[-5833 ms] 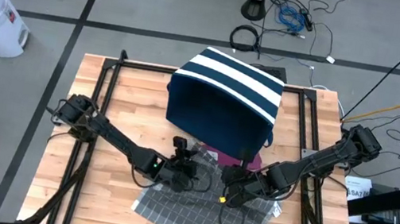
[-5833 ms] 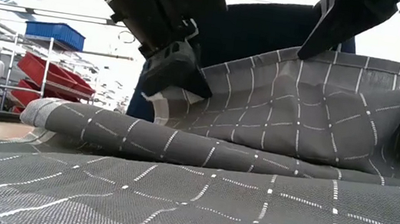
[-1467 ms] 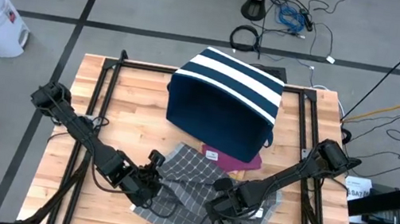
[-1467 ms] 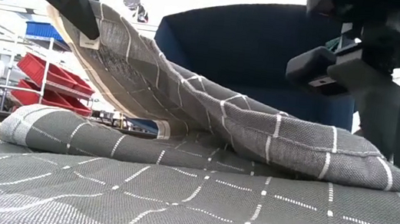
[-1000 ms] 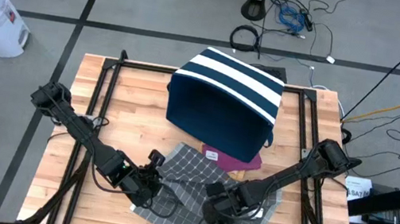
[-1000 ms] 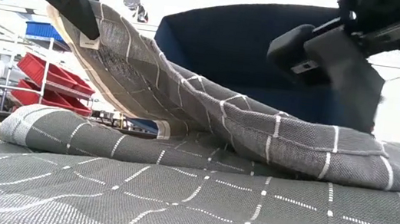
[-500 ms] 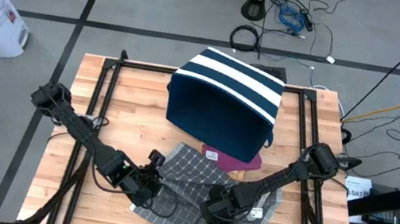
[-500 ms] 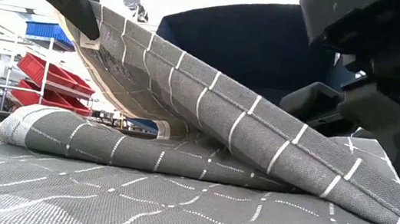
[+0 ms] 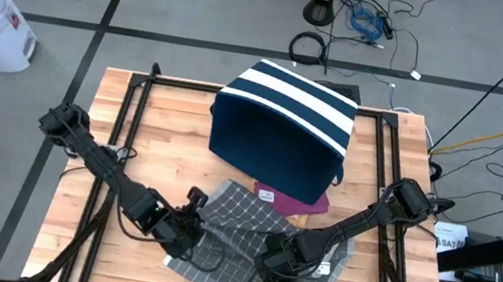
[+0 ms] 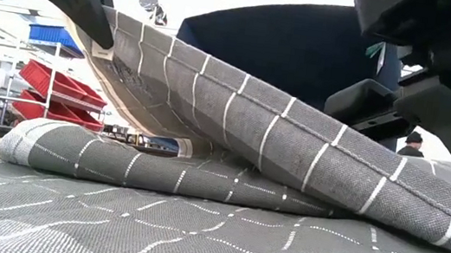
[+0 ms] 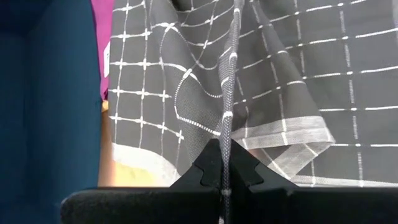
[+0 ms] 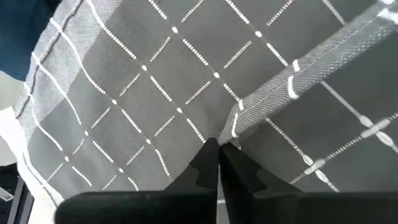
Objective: Fold towel
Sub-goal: Fold the gray towel
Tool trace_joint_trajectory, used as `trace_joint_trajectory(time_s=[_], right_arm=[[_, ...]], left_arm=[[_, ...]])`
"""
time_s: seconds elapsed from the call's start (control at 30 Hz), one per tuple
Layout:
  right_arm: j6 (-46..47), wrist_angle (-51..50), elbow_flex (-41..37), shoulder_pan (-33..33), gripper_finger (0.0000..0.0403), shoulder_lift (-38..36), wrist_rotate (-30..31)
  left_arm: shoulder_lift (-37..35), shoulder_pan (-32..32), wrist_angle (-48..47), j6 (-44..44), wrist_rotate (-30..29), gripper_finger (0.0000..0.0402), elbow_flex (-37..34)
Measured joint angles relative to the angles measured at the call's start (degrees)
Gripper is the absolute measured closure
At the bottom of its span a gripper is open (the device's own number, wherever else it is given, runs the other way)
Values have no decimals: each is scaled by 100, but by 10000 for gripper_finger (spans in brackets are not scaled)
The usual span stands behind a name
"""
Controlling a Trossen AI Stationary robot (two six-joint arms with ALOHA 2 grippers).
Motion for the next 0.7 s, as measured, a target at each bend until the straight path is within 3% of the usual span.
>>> trace_joint_trajectory(time_s=[0.3,0.7], right_arm=[[717,-257,0,122,402,-624,28],[2749,405,0,183,403,-999,-859]], left_arm=[[0,48,-17,2,0,401,0],[46,57,15,-19,146,401,0]])
